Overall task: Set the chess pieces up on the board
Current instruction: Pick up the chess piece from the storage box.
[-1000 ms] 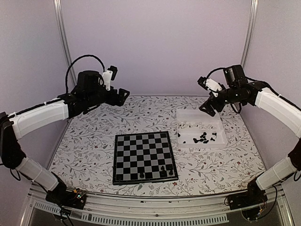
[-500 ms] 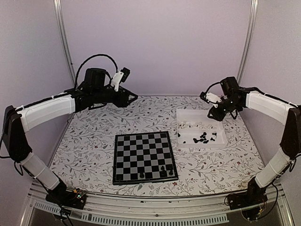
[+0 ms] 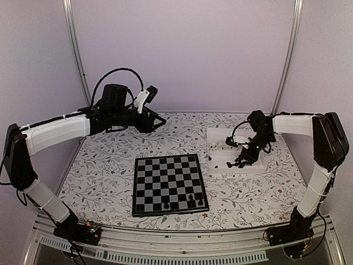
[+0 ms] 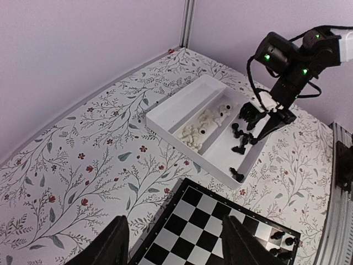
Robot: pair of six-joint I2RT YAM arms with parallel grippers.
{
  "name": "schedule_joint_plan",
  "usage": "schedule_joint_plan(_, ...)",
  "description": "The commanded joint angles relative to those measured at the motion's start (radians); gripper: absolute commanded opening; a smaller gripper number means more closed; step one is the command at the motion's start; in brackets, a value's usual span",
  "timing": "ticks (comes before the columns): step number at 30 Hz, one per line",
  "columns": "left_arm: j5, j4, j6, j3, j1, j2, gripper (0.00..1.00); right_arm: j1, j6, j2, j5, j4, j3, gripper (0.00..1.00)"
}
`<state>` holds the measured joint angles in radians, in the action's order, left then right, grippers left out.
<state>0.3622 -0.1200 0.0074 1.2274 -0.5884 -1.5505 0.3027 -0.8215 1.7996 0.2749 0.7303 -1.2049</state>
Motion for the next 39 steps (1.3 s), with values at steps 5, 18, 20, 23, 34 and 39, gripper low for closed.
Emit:
schedule_joint_plan(5,0.016,-0.001,-0.004,-0.009,-0.013,-0.008,0.6,0.001,-0.079,0.099,0.02,0.016,-0.068,0.39)
schedule_joint_plan(18,0.032,0.03,-0.038,-0.011,-0.014,-0.023,0.6,0.001,-0.129,0.17,0.01,0.018,-0.076,0.36)
schedule_joint_plan(20,0.037,0.036,-0.038,-0.009,-0.016,-0.025,0.6,0.002,-0.135,0.172,0.027,0.028,-0.076,0.32)
schedule_joint_plan(23,0.045,0.048,-0.036,-0.004,-0.019,-0.032,0.6,0.007,-0.141,0.165,0.07,0.039,-0.072,0.31)
schedule_joint_plan(34,0.062,0.052,-0.043,0.006,-0.031,-0.044,0.6,0.036,-0.139,0.193,0.027,0.02,-0.072,0.31)
schedule_joint_plan(39,0.061,0.053,-0.044,0.001,-0.034,-0.042,0.6,0.037,-0.138,0.185,0.002,0.028,-0.066,0.24)
